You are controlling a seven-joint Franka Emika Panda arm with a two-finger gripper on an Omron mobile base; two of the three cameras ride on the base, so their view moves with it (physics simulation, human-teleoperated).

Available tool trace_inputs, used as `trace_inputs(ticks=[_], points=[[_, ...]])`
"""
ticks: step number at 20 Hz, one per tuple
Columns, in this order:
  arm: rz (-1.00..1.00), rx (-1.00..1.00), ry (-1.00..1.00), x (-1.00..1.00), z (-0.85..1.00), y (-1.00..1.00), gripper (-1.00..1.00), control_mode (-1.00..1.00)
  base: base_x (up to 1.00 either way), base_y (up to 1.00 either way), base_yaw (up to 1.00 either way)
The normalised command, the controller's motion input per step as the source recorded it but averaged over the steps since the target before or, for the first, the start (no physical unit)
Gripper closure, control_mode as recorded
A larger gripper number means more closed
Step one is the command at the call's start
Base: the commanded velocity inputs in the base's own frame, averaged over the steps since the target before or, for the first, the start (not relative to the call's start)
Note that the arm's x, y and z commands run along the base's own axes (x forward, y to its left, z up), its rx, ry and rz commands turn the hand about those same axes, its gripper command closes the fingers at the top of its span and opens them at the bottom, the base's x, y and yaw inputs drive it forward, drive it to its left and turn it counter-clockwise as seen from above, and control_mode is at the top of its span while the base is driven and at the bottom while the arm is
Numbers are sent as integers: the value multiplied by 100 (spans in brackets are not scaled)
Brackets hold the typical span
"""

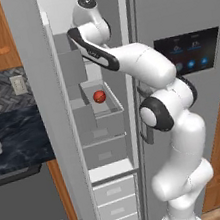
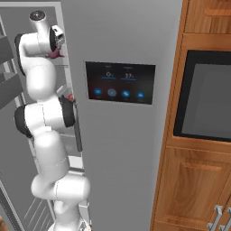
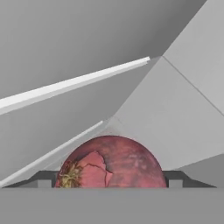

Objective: Take the onion and onion out of the freezer and place them in the tupperware container on the counter. Then put the tupperware containing the vegetables back in the freezer.

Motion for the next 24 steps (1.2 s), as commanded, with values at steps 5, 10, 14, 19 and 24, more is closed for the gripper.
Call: trace_inputs(ticks=[5, 10, 14, 19, 24], points=[[0, 8, -13, -100, -1, -30, 100, -100, 0, 0, 0], [0, 9, -10, -100, -8, -44, 100, -100, 0, 0, 0], [0, 4, -6, -100, -1, -37, 100, -100, 0, 0, 0], [0, 0, 1, -100, 0, -26, 100, -100, 0, 0, 0], [-12, 4, 11, -98, 0, -29, 100, -100, 0, 0, 0]])
